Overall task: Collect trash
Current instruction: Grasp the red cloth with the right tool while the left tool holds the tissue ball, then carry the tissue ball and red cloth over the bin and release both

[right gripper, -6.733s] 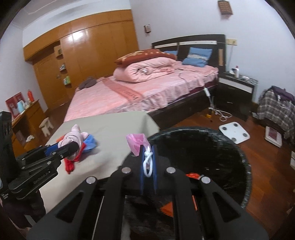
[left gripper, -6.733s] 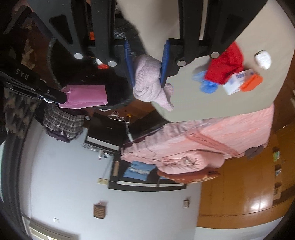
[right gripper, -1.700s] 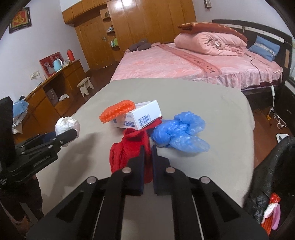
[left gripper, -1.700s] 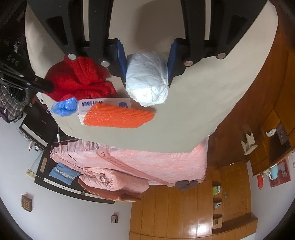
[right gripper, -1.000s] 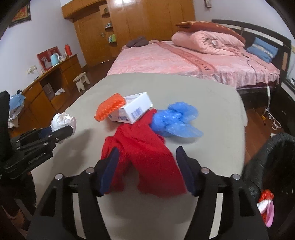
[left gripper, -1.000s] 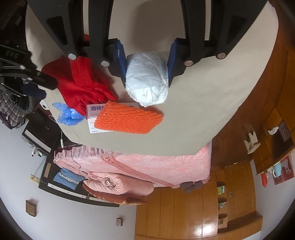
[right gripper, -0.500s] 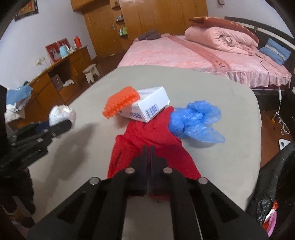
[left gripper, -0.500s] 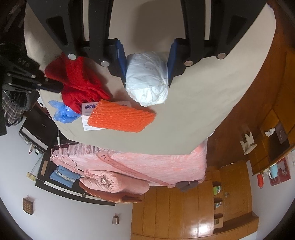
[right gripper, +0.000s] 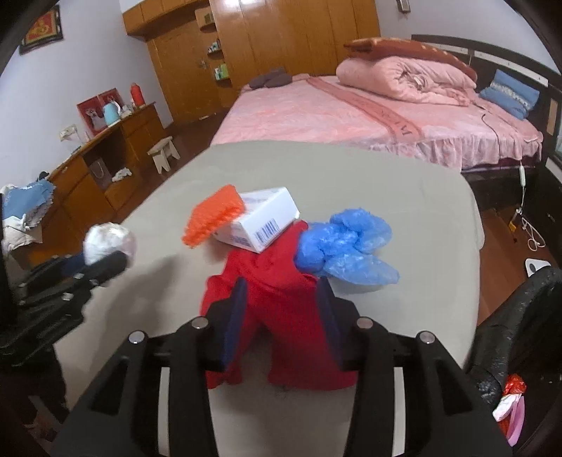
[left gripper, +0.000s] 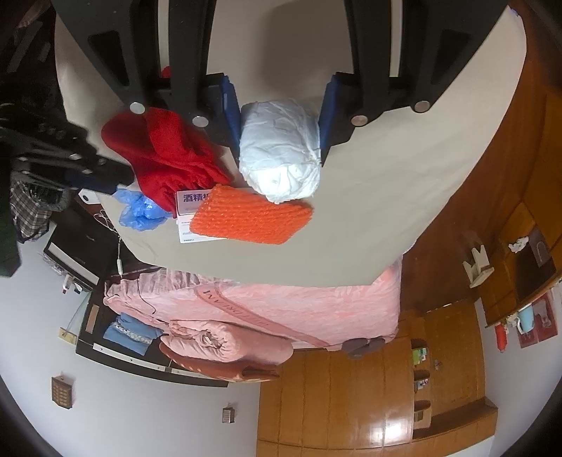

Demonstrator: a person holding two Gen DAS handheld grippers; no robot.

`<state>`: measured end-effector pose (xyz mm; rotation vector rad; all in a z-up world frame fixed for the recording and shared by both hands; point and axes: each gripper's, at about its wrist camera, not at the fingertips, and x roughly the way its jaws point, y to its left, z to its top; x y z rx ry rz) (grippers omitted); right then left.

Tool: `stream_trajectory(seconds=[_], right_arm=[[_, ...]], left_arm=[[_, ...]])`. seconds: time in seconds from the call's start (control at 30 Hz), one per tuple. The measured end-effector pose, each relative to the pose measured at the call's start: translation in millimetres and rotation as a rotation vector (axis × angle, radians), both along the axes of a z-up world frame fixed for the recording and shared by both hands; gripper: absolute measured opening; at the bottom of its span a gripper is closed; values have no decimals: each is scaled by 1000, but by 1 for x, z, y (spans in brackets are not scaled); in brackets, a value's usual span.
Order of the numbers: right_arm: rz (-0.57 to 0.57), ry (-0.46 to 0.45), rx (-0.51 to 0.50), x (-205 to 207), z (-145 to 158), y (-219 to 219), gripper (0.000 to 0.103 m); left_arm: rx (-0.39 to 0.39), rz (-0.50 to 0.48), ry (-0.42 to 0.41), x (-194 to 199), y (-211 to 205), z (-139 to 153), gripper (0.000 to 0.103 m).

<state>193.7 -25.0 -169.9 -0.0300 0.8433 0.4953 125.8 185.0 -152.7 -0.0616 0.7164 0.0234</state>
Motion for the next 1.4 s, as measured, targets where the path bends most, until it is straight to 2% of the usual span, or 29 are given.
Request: stream_trajectory(seconds=[0.2, 0.27, 0.3, 0.33, 0.6, 1.17, 1.4], right_arm=[[24, 41, -29, 16, -24, 11, 39], [48, 49, -22, 16, -25, 13, 19], [62, 51, -18, 16, -24, 14, 5], [76, 46, -6, 14, -21, 13, 4], [97, -29, 108, -10, 30, -4, 2], [69, -167, 173, -43, 109, -45, 2], [19, -197, 168, -59, 121, -71, 2]], left_arm=[[0, 4, -1, 6, -2, -1, 39], [0, 4, -1, 8, -2, 0, 39], [0, 4, -1, 8, -2, 0, 39], [-1, 3, -1, 8, -3, -1, 39], [-6, 0, -16, 5, -4, 8, 39], [2, -44, -110, -21, -37, 59, 39], [-12, -94, -144, -28, -67, 77, 39]])
